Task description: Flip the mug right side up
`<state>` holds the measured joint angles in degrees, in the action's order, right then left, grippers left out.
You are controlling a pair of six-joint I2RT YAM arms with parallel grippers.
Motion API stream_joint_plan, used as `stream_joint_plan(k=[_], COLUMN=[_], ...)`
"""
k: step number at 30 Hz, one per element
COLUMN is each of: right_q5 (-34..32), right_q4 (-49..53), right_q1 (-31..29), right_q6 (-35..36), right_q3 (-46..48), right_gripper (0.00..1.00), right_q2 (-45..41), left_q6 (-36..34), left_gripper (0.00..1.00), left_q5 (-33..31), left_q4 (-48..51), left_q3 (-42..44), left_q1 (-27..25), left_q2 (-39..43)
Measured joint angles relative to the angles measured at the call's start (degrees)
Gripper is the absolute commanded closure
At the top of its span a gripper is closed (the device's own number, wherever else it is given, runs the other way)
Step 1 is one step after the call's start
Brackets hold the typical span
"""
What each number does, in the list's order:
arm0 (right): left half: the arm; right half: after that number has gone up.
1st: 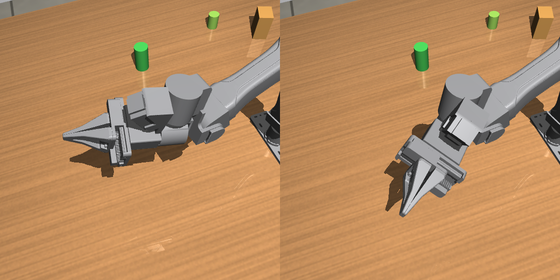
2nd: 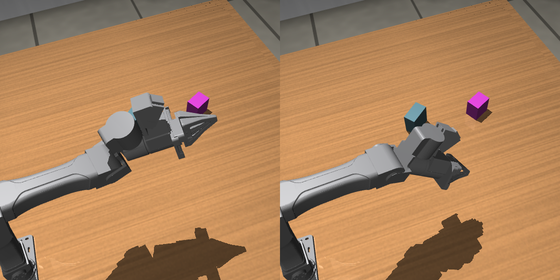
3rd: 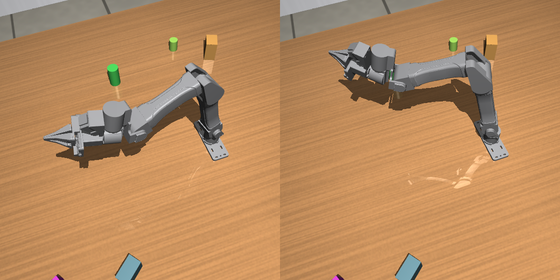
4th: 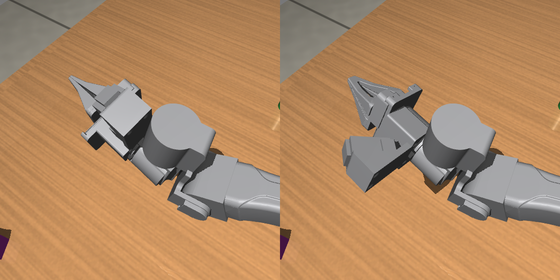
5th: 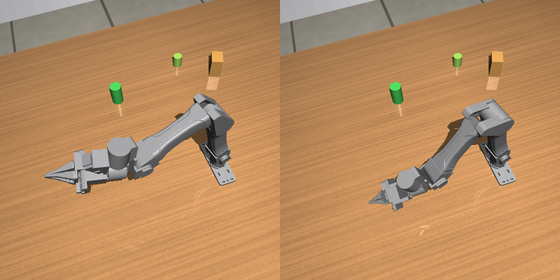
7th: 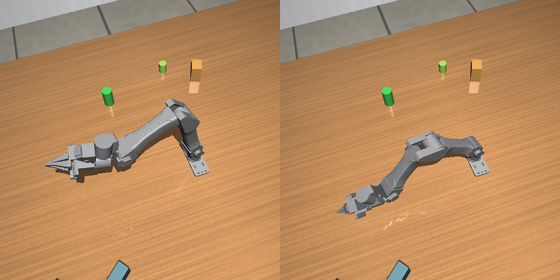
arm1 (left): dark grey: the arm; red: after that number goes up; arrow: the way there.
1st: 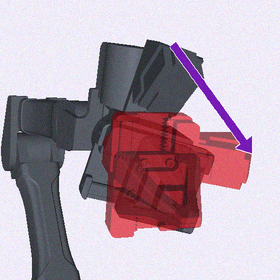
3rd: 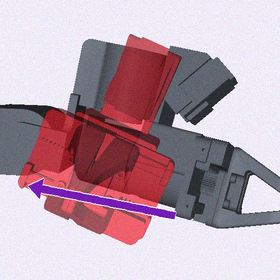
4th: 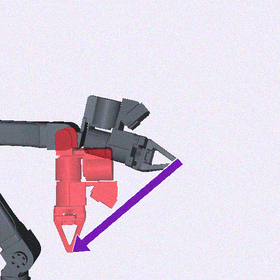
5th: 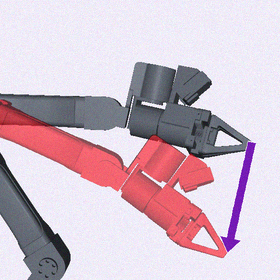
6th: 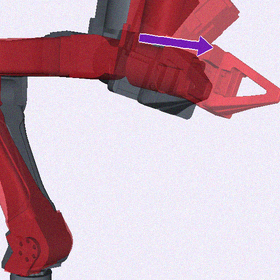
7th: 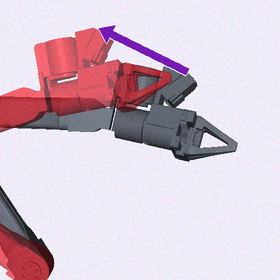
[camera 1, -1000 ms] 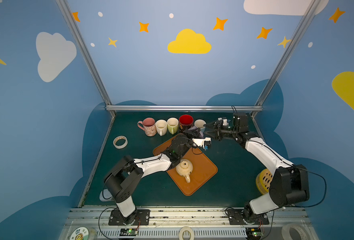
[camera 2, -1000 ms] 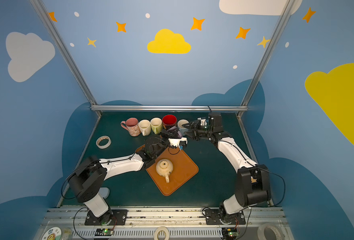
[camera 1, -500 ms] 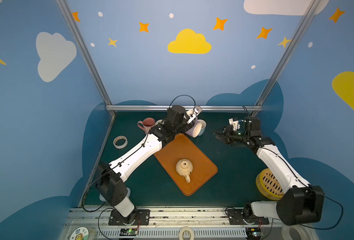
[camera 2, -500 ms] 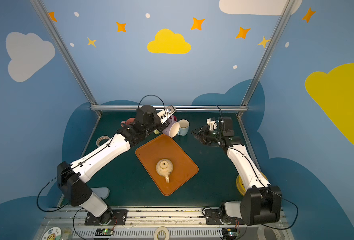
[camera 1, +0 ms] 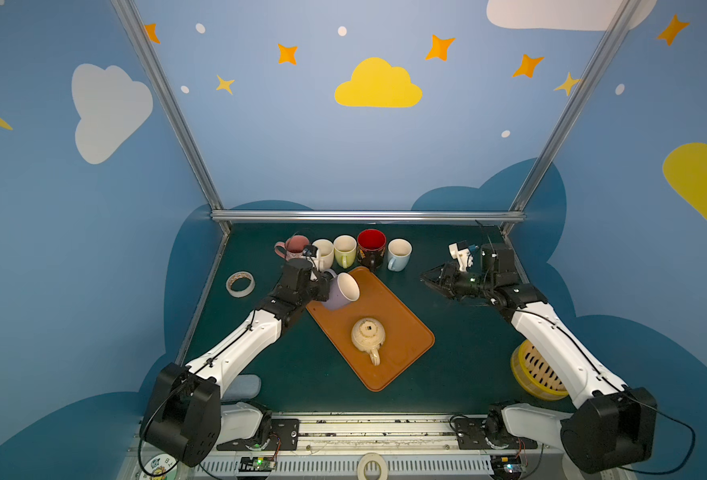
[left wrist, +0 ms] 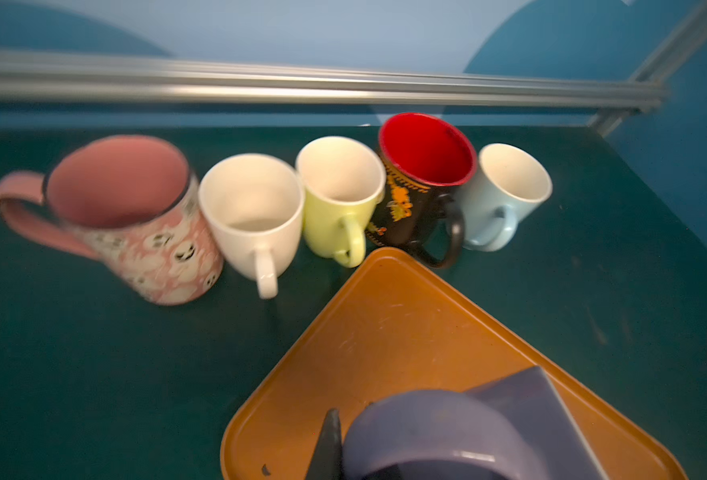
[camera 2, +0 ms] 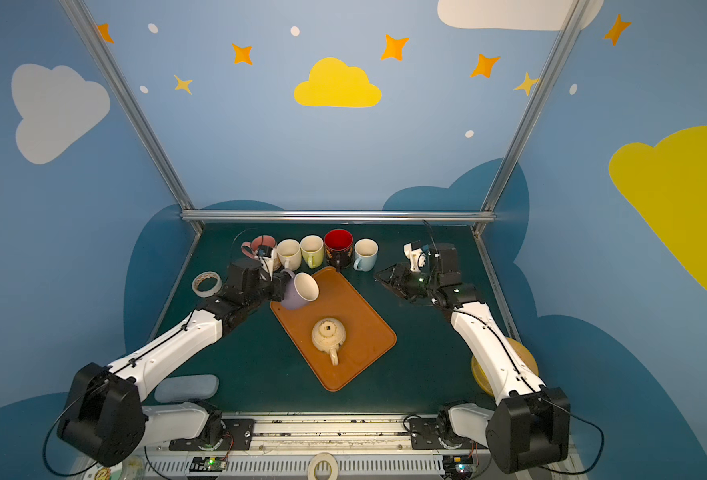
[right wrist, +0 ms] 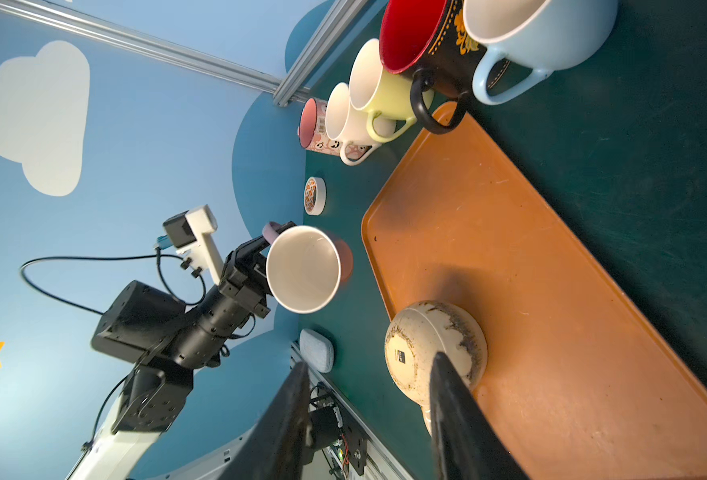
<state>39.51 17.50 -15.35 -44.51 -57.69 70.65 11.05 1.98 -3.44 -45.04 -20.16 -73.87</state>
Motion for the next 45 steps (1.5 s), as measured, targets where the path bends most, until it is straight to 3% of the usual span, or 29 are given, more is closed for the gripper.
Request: stream_joint_plan(k=[5,11,24,28,34,40,45], right_q5=[-0.02,0.00,0.55,0.72,1.07,-1.86,-7.10], right_q4=[-1.77,-3.91,-7.91,-8.33,-9.42,-8.63,-6.62], right_q1=[-1.20,-1.27,-1.25,-0.87,3.85,10.05,17.35], right_q6=[0.09,0.48,1.14,1.11,0.26,-2.19,-5.66], right_q3=[1.53,1.66,1.68,1.79,4.72,8.28,11.69], right_gripper=[0.58,0.58,0.58,0.58,0.60,0.62,0.62], right_q2=[0.00,0.02,0.66,1.11,0.20,-6.88,-15.30], left_q6=[9.62,18.32,26.29,26.84,25.11,23.63,21.20], left_gripper=[0.96,0.96,0.96,0.96,0.96,0.96,0.96], left_q5=[0.98,2.19,6.71,7.50,7.58,3.67,-4.07], left_q4=[-10.47,-27.06,-57.29,-58.69,-53.27,-52.94,-53.96], left_q3=[5.92,8.90,12.07,11.23,4.52,-4.52,-13.05], left_q1=[3.50,4.94,4.31,3.39,-0.59,-9.35,-18.56], left_q2=[-1.09,-9.05,-30.60,-30.38,-24.09,-24.92,-33.90])
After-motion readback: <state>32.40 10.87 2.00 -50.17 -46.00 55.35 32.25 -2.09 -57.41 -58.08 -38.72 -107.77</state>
